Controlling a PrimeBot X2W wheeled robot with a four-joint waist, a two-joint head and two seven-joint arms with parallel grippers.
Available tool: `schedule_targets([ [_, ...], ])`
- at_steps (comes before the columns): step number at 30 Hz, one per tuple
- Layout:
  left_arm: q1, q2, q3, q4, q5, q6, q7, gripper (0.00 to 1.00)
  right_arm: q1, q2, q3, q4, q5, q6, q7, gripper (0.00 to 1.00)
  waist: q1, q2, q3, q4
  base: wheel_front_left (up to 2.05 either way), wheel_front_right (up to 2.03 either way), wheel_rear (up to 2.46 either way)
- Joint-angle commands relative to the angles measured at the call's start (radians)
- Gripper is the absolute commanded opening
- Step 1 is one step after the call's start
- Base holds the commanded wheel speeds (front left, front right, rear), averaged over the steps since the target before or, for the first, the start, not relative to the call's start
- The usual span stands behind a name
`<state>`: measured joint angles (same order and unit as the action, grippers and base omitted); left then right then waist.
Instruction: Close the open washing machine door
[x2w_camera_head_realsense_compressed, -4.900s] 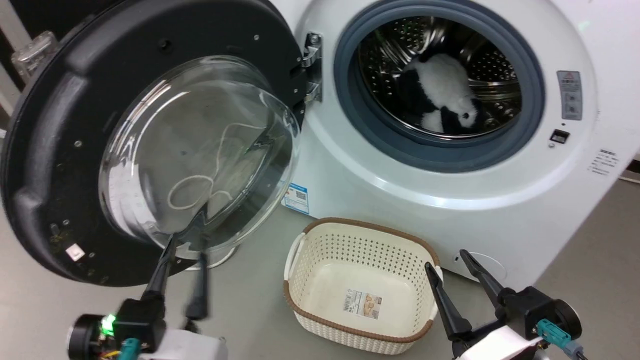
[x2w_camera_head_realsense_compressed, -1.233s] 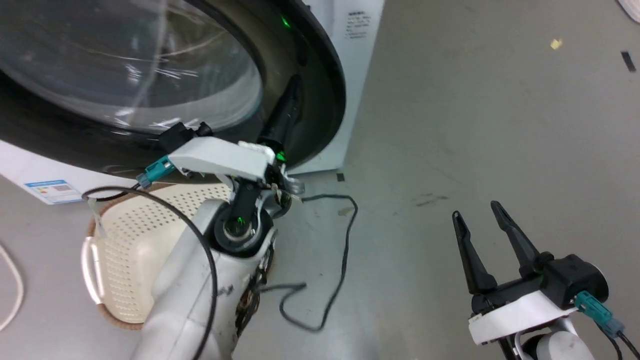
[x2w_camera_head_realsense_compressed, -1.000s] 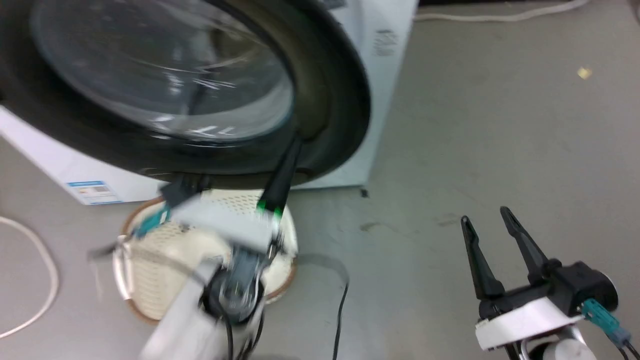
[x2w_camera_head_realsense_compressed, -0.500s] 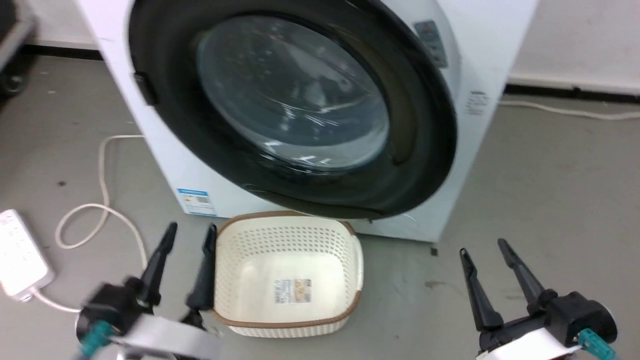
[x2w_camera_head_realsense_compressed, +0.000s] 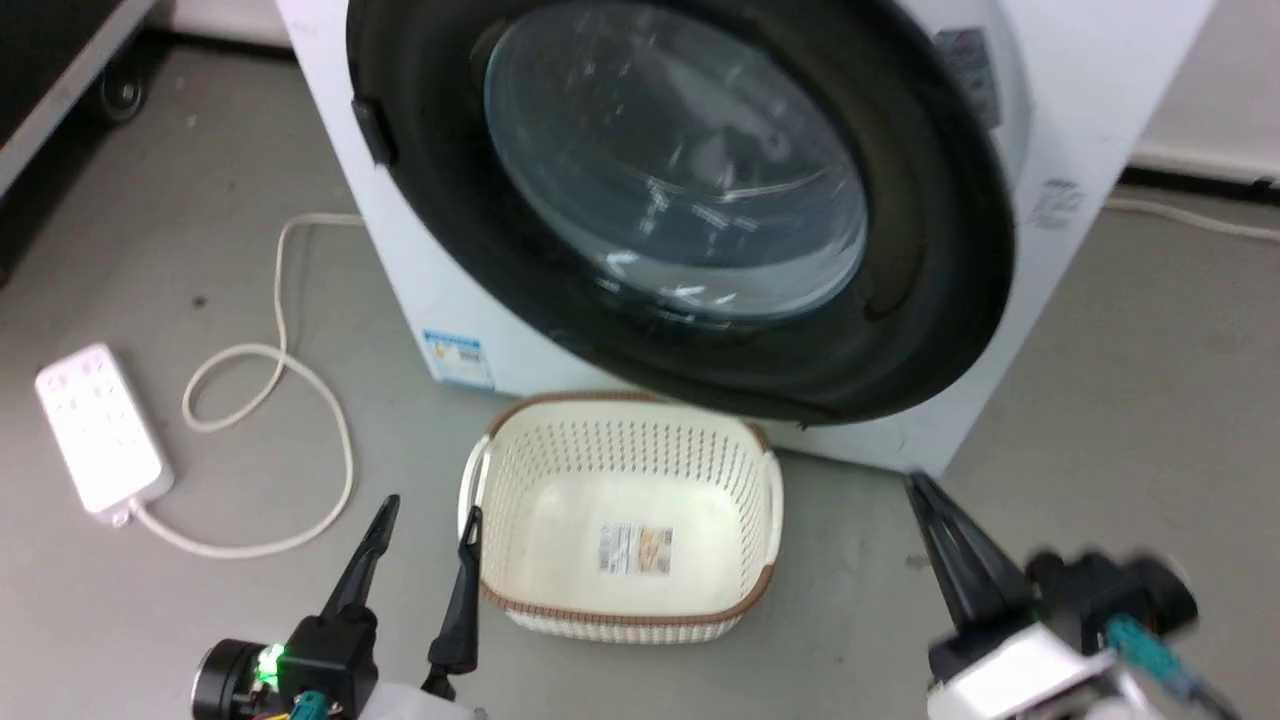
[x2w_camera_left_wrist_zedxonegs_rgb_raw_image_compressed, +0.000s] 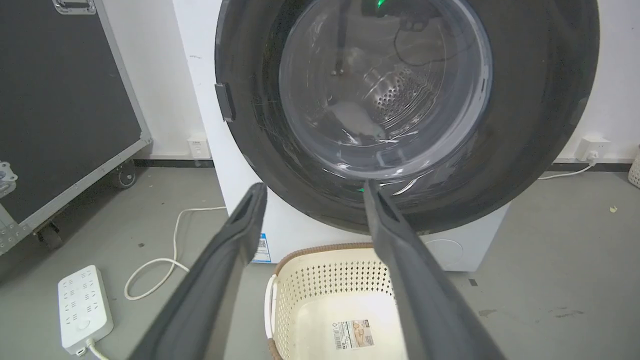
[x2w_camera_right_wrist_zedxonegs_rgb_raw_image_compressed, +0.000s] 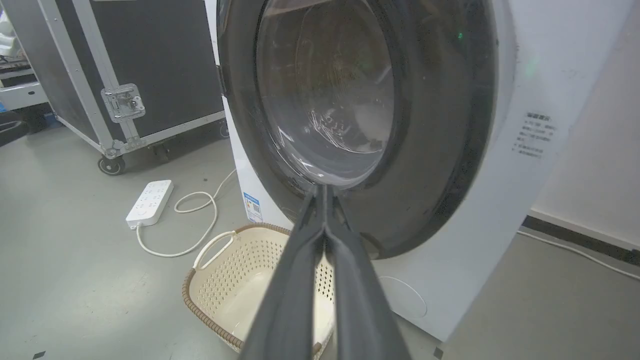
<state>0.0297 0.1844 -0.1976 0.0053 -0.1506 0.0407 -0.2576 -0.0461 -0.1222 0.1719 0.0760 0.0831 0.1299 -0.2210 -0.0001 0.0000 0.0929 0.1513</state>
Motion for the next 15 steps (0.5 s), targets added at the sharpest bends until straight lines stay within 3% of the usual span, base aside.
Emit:
schedule_targets([
  [1, -0.01, -0.007, 0.004, 0.003, 0.007, -0.003, -0.004, 1.0, -0.036, -0.017, 0.011, -0.006, 0.01, 0.001, 0.006, 0.0, 0.0001, 0.0, 0.036, 0.021, 0.0, 0.0, 0.0],
  [8, -0.063, -0.045, 0.018, 0.019, 0.019, -0.033, -0.004, 1.0, -0.279, -0.159, 0.094, 0.034, 0.103, 0.001, 0.096, 0.0, 0.0001, 0.0, 0.149, 0.063, 0.0, 0.0, 0.0],
  [15, -0.118, -0.077, 0.037, 0.038, 0.017, -0.064, -0.004, 1.0, -0.511, -0.267, 0.101, 0.159, 0.223, 0.001, 0.181, 0.0, 0.0001, 0.0, 0.226, 0.103, 0.0, 0.0, 0.0],
])
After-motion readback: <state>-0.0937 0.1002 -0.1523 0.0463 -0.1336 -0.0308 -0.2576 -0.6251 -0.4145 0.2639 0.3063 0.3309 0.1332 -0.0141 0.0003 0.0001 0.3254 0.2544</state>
